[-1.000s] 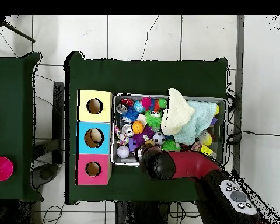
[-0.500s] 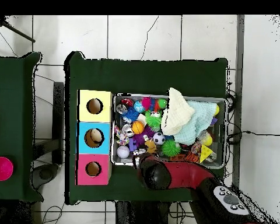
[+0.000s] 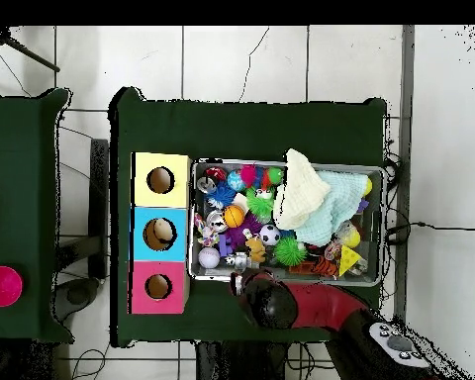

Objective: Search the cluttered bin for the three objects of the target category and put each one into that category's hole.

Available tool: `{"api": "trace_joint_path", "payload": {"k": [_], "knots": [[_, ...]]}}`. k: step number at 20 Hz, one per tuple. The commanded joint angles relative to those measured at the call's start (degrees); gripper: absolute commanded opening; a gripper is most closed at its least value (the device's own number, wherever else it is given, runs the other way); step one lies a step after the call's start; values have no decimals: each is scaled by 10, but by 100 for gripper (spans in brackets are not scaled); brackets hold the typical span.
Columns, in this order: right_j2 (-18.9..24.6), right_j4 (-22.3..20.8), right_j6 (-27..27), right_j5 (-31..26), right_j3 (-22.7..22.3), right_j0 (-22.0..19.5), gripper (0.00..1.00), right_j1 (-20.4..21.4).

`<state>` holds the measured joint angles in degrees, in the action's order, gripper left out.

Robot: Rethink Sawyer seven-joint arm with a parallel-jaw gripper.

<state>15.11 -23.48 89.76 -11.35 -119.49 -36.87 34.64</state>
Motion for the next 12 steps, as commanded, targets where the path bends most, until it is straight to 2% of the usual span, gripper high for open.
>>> {"api": "trace_joint_path", "payload": {"k": [1, 3, 6, 12], "knots": [[-27, -38, 72, 66, -2, -12, 100, -24], [-33, -30, 74, 56, -4, -14, 100, -24], [-32, -42, 54, 45, -8, -24, 100, -26], [-46, -71, 44, 64, 13, -19, 100, -58]]}}
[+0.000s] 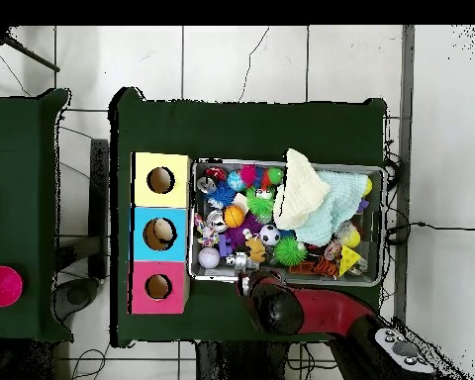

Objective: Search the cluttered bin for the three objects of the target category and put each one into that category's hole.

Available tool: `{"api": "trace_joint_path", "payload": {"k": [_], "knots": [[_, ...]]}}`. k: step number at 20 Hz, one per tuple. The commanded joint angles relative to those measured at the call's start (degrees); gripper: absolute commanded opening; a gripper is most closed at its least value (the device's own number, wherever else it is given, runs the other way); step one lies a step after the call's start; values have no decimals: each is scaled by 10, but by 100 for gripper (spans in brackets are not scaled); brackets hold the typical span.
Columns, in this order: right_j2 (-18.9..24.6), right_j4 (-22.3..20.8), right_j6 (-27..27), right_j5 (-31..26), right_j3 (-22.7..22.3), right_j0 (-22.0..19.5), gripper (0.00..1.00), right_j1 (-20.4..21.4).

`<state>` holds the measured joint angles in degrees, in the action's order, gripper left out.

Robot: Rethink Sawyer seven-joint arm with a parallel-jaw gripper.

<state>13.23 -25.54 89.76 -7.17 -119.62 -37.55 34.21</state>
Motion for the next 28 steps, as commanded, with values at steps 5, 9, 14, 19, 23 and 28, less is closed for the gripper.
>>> {"api": "trace_joint_path", "payload": {"k": [5, 9, 14, 19, 23, 28], "knots": [[-18, -45, 38, 18, 38, -13, 100, -80], [-20, -39, 48, 34, 48, 1, 100, -103], [-11, -32, 45, 28, 60, 9, 100, -110], [-1, -14, 41, -2, 75, 24, 100, -100], [9, -6, 40, -12, 77, 25, 100, -97], [30, 8, 28, -46, 84, 22, 100, -65]]}}
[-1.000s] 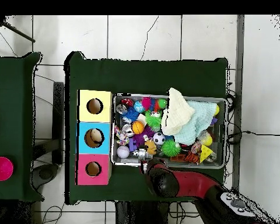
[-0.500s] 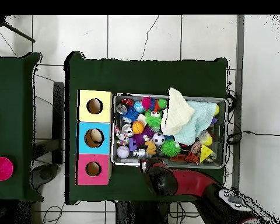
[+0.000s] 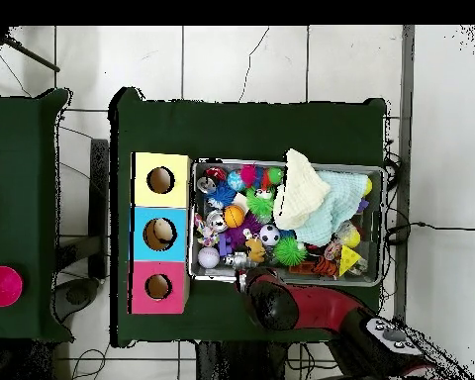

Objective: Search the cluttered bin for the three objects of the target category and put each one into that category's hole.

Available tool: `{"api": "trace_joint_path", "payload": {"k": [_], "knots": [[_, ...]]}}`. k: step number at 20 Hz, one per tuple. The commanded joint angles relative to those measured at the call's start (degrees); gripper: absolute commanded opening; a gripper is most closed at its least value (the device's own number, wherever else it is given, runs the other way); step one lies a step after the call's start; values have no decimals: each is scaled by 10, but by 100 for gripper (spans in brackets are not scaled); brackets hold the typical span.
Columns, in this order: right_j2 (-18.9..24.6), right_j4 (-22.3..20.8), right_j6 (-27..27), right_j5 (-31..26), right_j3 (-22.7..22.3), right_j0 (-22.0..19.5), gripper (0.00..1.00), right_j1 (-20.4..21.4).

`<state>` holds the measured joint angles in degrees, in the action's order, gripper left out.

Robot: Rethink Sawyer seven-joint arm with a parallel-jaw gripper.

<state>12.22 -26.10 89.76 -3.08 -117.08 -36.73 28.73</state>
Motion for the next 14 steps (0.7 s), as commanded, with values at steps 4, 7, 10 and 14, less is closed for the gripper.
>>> {"api": "trace_joint_path", "payload": {"k": [4, 7, 10, 14], "knots": [[69, 29, 15, -124, 64, 6, 100, 16], [84, 37, 16, -139, 65, 6, 100, 38], [90, 43, 10, -169, 76, 11, 100, 45], [107, 45, 0, -194, 99, 4, 100, 33]]}}
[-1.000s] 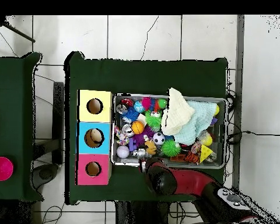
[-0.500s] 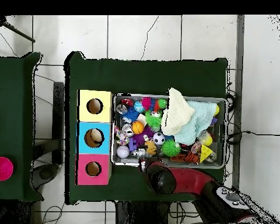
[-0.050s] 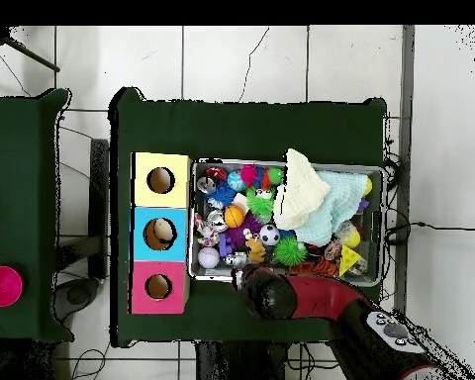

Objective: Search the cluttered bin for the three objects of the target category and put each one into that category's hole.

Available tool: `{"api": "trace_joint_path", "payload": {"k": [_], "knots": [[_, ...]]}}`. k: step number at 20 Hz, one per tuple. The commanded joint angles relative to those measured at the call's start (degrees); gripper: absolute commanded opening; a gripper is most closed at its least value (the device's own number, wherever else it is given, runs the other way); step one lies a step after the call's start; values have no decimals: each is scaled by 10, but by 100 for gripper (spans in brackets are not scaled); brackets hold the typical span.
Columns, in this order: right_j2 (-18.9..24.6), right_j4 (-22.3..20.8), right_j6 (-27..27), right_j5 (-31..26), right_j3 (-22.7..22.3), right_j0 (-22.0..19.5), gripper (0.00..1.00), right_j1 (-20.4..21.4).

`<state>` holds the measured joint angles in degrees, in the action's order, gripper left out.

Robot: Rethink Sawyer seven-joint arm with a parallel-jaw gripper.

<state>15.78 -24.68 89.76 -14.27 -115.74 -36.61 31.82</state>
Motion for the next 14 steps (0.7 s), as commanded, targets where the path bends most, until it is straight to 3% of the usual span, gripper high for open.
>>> {"api": "trace_joint_path", "payload": {"k": [1, 5, 14], "knots": [[75, 31, -4, -91, 92, 1, 100, -1], [82, 21, -1, -84, 107, 2, 100, -12], [86, 8, -29, -125, 156, -5, 100, -55]]}}
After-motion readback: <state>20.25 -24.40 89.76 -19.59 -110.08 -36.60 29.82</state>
